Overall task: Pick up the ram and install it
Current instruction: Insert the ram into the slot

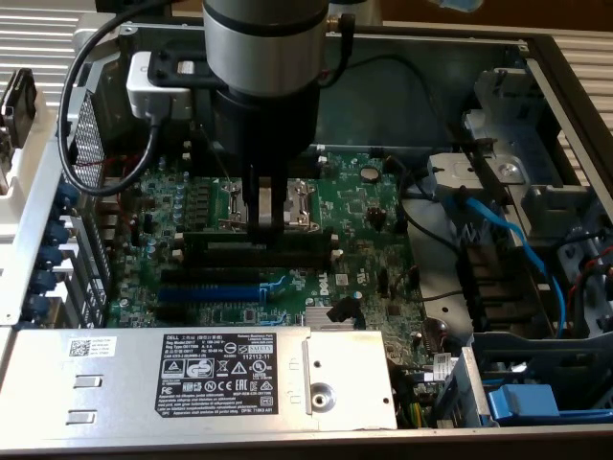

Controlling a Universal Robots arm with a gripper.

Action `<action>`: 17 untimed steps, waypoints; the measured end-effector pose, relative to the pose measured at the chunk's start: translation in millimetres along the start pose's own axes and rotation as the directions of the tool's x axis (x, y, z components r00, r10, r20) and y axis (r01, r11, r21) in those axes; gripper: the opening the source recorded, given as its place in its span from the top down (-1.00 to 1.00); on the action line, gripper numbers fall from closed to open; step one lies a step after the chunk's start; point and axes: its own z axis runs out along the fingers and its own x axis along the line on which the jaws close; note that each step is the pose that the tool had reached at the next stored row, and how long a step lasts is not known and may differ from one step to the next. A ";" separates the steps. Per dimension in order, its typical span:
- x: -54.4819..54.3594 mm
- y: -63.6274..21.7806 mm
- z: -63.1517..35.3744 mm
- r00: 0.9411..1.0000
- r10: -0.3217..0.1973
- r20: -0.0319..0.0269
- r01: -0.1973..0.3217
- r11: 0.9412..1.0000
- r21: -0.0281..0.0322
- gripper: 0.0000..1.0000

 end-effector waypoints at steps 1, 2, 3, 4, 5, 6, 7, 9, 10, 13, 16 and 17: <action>0.0 0.0 0.2 1.000 0.000 0.000 0.000 1.000 0.000 0.76; 0.0 0.0 0.5 1.000 0.000 0.000 0.000 1.000 0.000 0.76; 0.0 0.0 0.7 1.000 0.000 0.000 0.000 1.000 0.000 0.76; 0.1 0.0 0.8 1.000 0.000 0.000 0.000 1.000 0.000 0.76; 0.1 0.0 0.8 1.000 0.000 0.000 0.000 1.000 0.000 0.76; 0.1 0.0 1.3 1.000 0.000 0.000 0.000 1.000 0.000 0.76; 0.1 0.0 1.5 1.000 0.000 0.000 0.000 1.000 0.000 0.76; 0.4 0.0 1.5 1.000 0.000 0.000 0.000 1.000 0.000 0.76; 0.8 0.0 1.5 1.000 0.000 0.000 0.000 1.000 0.000 0.76; 1.2 -0.2 1.4 1.000 0.000 0.000 0.000 1.000 0.000 0.76; 1.3 -0.3 1.4 1.000 0.000 0.000 0.000 1.000 0.000 0.76; 1.3 -0.3 1.4 1.000 0.000 0.000 0.000 1.000 0.000 0.76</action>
